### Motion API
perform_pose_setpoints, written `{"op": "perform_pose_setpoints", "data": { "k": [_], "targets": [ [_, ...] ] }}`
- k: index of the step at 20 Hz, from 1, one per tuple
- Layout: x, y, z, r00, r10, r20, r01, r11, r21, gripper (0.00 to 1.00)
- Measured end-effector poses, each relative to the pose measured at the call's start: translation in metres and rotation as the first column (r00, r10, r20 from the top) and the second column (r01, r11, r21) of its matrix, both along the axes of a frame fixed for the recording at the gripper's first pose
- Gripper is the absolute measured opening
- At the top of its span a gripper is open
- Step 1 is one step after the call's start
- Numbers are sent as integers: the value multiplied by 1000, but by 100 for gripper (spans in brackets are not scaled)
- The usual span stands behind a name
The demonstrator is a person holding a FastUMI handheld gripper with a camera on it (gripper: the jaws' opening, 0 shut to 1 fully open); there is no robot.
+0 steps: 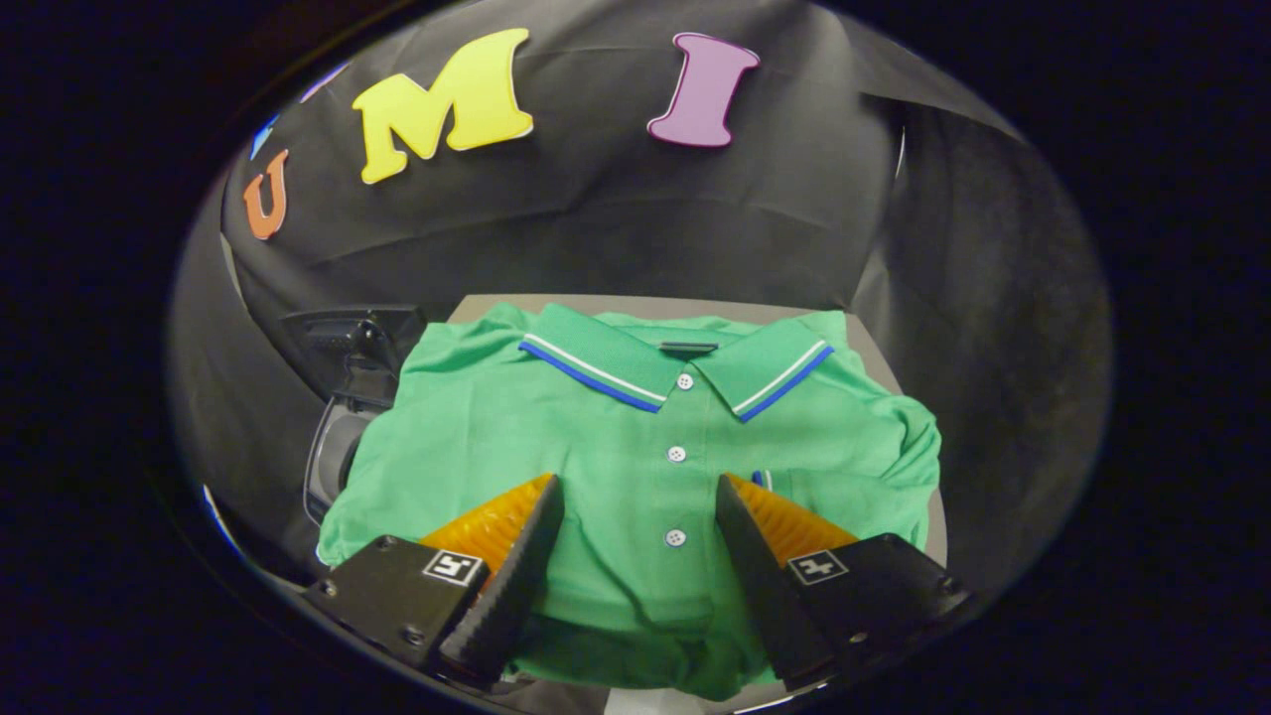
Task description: Put the clothes into the washing machine and then close the washing machine lid.
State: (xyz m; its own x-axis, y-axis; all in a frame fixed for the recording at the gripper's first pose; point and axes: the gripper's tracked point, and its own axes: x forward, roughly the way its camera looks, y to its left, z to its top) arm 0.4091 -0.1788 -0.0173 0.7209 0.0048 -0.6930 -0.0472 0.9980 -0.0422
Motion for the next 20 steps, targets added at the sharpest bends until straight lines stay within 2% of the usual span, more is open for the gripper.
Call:
{"op": "perform_pose_setpoints", "data": {
  "k": [4, 11, 20],
  "targets": [
    [-1, 0, -1, 1000, -9, 19, 9, 1000, -8, 8],
    [-7, 11, 16, 999, -50, 18, 48, 995, 85, 6],
    [-33, 49, 99, 990, -4, 139, -28, 972, 233, 6]
  ]
}}
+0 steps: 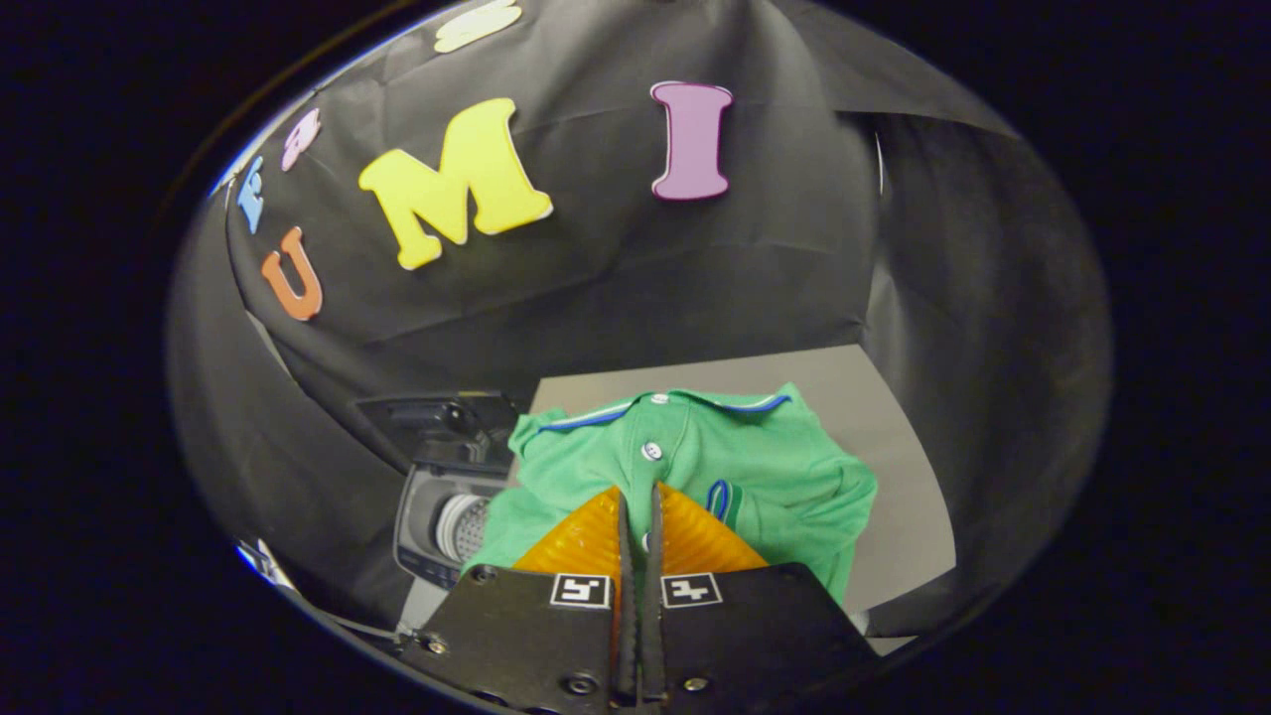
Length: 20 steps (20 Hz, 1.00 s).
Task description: Put the clothes into the washing machine and then close the washing machine lid.
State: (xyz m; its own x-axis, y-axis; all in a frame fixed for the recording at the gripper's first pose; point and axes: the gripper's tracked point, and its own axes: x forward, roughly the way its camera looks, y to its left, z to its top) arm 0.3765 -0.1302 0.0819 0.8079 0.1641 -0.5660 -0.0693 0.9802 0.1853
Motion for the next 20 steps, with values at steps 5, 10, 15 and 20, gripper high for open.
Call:
{"op": "perform_pose_setpoints", "data": {
  "k": [5, 10, 15, 20],
  "targets": [
    [-11, 30, 36, 997, 57, 58, -57, 998, -2, 6],
    [-15, 64, 58, 989, 116, 91, -115, 993, -8, 6],
    [-16, 105, 80, 975, 185, 122, -187, 982, 3, 5],
    [-17, 154, 93, 954, 266, 139, -267, 964, -8, 6]
  ]
}}
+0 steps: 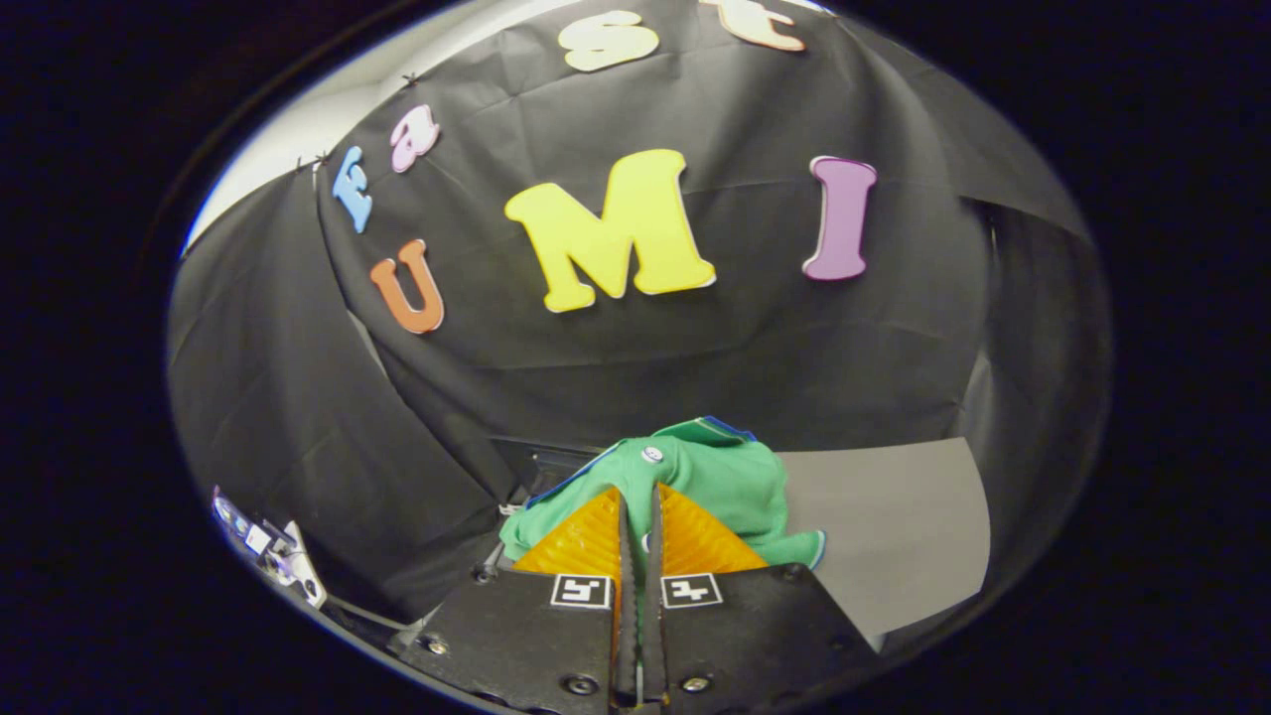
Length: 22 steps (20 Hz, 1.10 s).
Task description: Put the clothes into the washing machine and then close the washing machine lid.
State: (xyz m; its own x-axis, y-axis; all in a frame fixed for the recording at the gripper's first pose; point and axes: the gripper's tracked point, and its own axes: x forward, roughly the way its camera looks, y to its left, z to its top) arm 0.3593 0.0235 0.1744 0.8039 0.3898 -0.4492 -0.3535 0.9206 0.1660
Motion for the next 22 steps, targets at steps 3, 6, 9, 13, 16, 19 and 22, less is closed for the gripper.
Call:
{"op": "perform_pose_setpoints", "data": {
  "k": [3, 6, 9, 13, 16, 19, 22],
  "targets": [
    [-2, 29, 3, 999, 49, -2, -49, 999, 5, 6],
    [-7, 60, 4, 996, 94, -9, -94, 995, 17, 6],
    [-9, 91, 2, 989, 148, -19, -147, 989, 30, 6],
    [-10, 128, -2, 978, 206, -27, -205, 978, 36, 5],
    [-6, 152, -13, 972, 232, -42, -230, 972, 39, 5],
    [1, 171, -31, 965, 251, -79, -248, 968, 44, 6],
    [8, 190, -50, 960, 260, -105, -257, 965, 45, 5]
  ]
}}
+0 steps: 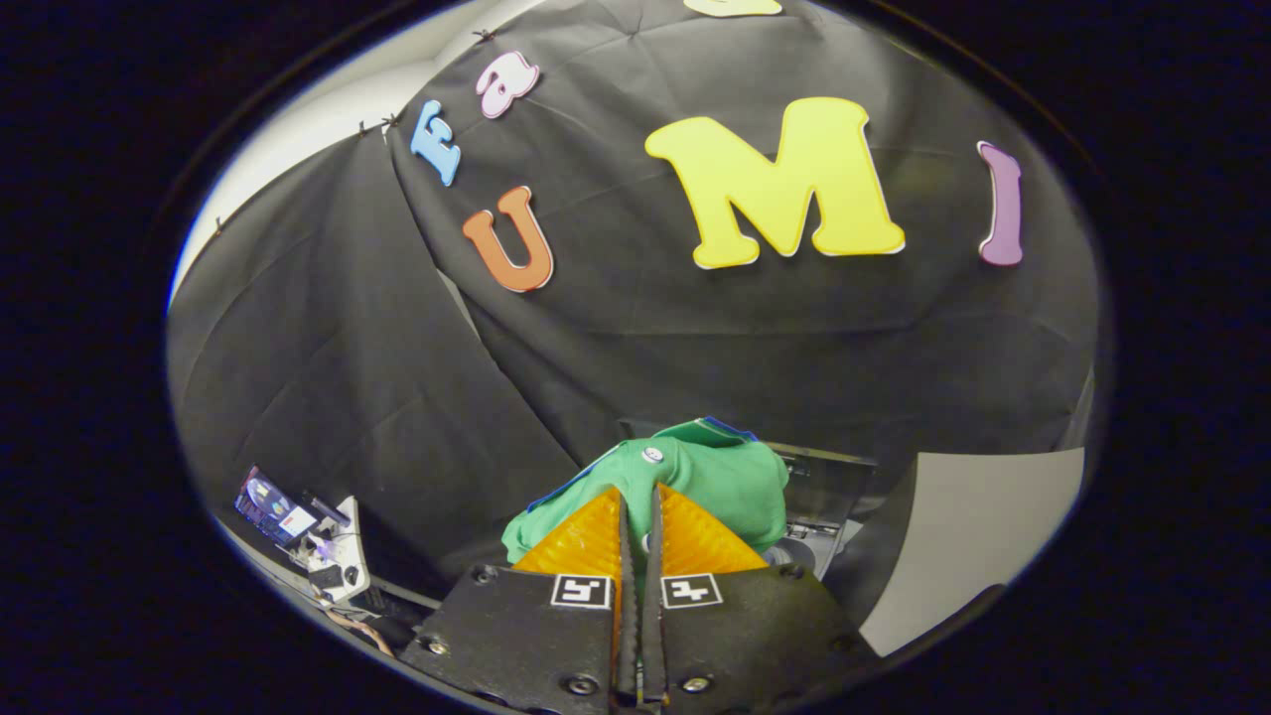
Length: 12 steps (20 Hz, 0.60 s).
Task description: Put the clothes into the washing machine and then close the washing machine lid.
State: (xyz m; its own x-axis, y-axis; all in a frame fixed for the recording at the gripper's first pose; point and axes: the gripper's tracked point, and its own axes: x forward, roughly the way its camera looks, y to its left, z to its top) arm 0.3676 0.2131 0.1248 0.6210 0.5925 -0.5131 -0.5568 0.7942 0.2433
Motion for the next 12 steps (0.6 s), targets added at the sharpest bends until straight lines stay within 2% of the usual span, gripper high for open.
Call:
{"op": "perform_pose_setpoints", "data": {
  "k": [12],
  "targets": [
    [41, 34, -108, 993, -60, -100, 54, 997, -63, 6]
  ]
}}
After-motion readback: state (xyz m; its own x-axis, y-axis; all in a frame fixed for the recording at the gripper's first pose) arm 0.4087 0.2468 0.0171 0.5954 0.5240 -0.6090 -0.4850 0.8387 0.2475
